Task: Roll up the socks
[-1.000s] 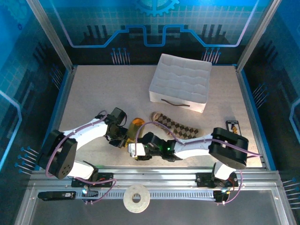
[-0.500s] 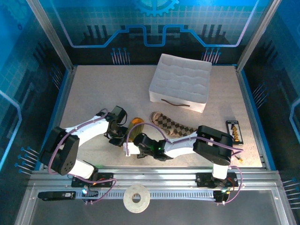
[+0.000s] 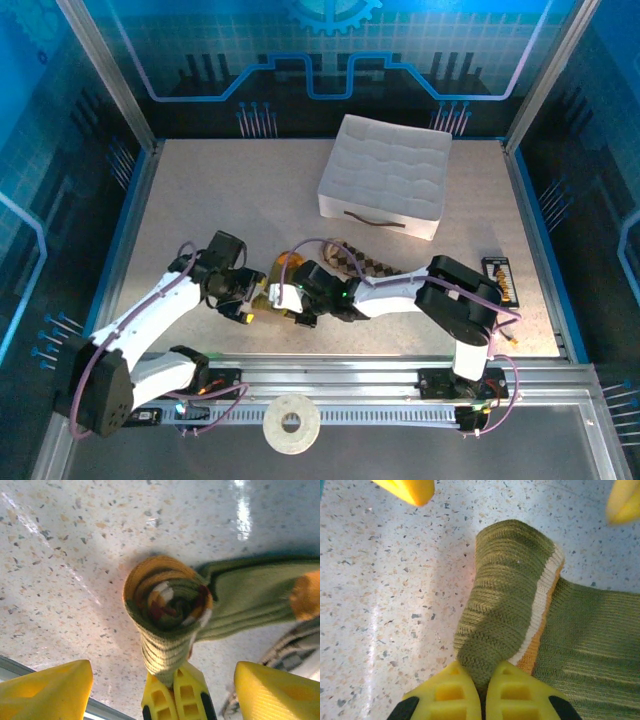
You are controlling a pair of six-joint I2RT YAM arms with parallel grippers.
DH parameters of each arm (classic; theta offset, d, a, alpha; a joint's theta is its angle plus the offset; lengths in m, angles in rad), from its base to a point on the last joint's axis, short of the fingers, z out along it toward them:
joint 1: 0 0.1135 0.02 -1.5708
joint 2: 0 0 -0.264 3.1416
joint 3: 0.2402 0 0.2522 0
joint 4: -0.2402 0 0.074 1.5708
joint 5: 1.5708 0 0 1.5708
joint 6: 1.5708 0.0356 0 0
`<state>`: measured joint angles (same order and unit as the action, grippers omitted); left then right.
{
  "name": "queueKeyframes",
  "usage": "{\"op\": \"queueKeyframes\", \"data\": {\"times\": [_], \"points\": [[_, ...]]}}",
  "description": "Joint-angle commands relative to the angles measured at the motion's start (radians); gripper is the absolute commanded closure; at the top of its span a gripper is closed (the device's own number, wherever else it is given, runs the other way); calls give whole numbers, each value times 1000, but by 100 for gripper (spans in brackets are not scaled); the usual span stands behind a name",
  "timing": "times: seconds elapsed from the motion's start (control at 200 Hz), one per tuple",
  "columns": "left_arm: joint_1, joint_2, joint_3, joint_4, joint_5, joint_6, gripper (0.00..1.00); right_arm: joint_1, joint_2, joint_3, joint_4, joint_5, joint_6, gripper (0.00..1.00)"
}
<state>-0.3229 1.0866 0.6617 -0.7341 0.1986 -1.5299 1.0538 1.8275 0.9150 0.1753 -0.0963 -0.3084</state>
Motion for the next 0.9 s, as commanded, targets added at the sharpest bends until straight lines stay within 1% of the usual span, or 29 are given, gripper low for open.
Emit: {"op": "queueKeyframes", "data": {"times": [0.0, 0.155, 0.315, 0.435, 0.545, 0.63, 0.715, 0.75, 0.831, 0.896], "points": [[10, -59, -40, 7, 9, 5, 25, -46, 60, 2, -219, -123, 73, 100], [-2, -84, -85, 105, 55, 20, 30, -105, 112, 62, -295, -228, 120, 100], [-44, -63, -116, 207, 56, 2, 33, -175, 179, 134, -369, -362, 193, 100], [-73, -10, -140, 290, 42, -12, 33, -213, 220, 166, -397, -449, 237, 100], [-83, 59, -145, 341, 27, -2, 33, -236, 251, 182, -411, -512, 258, 100], [-83, 116, -139, 371, 14, 18, 37, -251, 276, 193, -424, -542, 268, 100], [-84, 189, -134, 384, 12, 39, 43, -260, 300, 207, -438, -548, 278, 100], [-87, 216, -133, 371, 8, 44, 48, -264, 310, 216, -447, -546, 281, 100], [-95, 264, -135, 340, -4, 47, 61, -270, 317, 223, -454, -529, 281, 100], [-107, 289, -135, 298, -7, 41, 76, -268, 309, 224, -449, -506, 271, 100]]}}
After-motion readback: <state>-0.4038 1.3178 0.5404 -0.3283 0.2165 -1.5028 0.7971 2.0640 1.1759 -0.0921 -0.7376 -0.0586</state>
